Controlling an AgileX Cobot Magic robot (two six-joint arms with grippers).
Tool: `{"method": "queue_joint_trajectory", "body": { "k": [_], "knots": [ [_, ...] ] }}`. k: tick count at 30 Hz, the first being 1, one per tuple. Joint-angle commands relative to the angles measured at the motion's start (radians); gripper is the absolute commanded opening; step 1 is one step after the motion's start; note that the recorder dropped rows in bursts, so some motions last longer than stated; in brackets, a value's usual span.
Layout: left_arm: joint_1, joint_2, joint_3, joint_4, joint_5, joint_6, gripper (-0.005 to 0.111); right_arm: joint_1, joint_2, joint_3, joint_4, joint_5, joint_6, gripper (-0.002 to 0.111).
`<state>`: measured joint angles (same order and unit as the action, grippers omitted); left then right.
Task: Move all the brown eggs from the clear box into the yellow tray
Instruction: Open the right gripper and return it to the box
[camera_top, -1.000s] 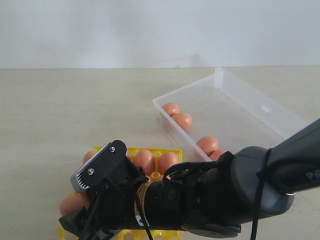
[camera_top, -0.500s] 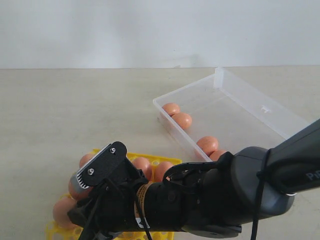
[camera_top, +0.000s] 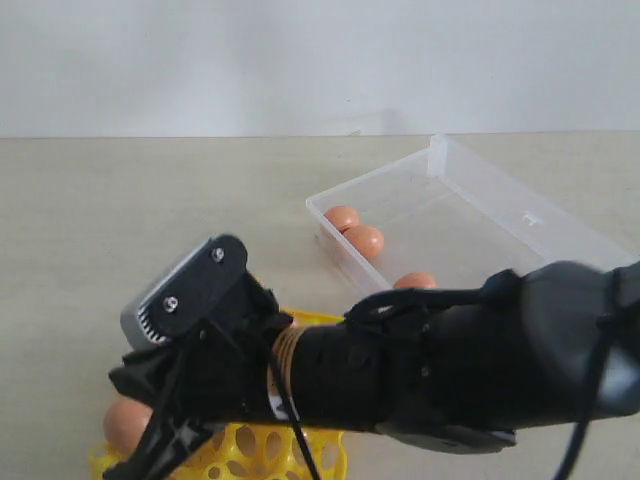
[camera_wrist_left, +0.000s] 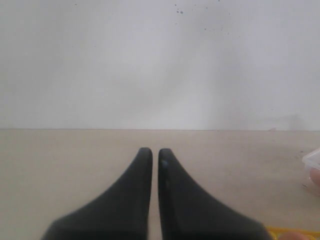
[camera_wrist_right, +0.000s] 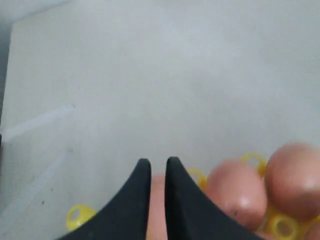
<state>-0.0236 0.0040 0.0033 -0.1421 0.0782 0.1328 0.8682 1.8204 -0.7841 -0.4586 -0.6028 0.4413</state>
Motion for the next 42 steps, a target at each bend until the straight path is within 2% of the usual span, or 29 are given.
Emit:
{"method": "queue_joint_trajectory", "body": {
  "k": [1, 3, 4, 6, 8, 10, 13, 16, 18, 24, 29, 36, 38, 42],
  "knots": [
    [0.001, -0.004, -0.003, -0.003, -0.005, -0.007, 0.004, -0.062, -0.187, -0.008, 0.337, 0.204, -0.411, 0.004],
    [0.001, -0.004, -0.003, -0.003, -0.005, -0.007, 0.004, -0.159, -0.245, -0.036, 0.652, 0.365, -0.611, 0.004],
    [0.001, -0.004, -0.003, -0.003, -0.005, -0.007, 0.004, -0.240, -0.260, -0.057, 0.818, 0.454, -0.745, 0.004],
    [0.001, -0.004, -0.003, -0.003, -0.005, -0.007, 0.004, -0.438, -0.262, -0.112, 1.030, 0.627, -0.868, 0.004],
    [0.001, -0.004, -0.003, -0.003, -0.002, -0.007, 0.004, -0.632, -0.229, -0.207, 1.051, 0.854, -0.923, 0.004],
    [0.001, -0.004, -0.003, -0.003, -0.002, -0.007, 0.004, -0.768, -0.179, -0.326, 1.025, 1.104, -0.949, 0.004],
    [0.001, -0.004, -0.003, -0.003, -0.002, -0.007, 0.004, -0.879, -0.076, -0.489, 0.968, 1.485, -0.998, 0.004],
    [0.001, -0.004, -0.003, -0.003, -0.002, -0.007, 0.004, -0.893, -0.001, -0.586, 0.922, 1.766, -0.998, 0.004],
    [0.001, -0.004, -0.003, -0.003, -0.002, -0.007, 0.004, -0.877, 0.026, -0.602, 0.917, 1.824, -1.003, 0.004],
    [0.001, -0.004, -0.003, -0.003, -0.002, -0.007, 0.004, -0.774, 0.055, -0.602, 0.916, 1.824, -1.191, 0.004],
    [0.001, -0.004, -0.003, -0.003, -0.002, -0.007, 0.004, -0.680, 0.060, -0.602, 0.873, 1.755, -1.228, 0.004],
    [0.001, -0.004, -0.003, -0.003, -0.004, -0.007, 0.004, -0.647, 0.087, -0.602, 0.806, 1.706, -1.259, 0.005],
    [0.001, -0.004, -0.003, -0.003, -0.004, -0.007, 0.004, -0.647, 0.087, -0.602, 0.804, 1.706, -1.291, 0.015],
    [0.001, -0.004, -0.003, -0.003, -0.004, -0.007, 0.004, -0.647, 0.087, -0.602, 0.806, 1.679, -1.342, 0.058]
  ]
}}
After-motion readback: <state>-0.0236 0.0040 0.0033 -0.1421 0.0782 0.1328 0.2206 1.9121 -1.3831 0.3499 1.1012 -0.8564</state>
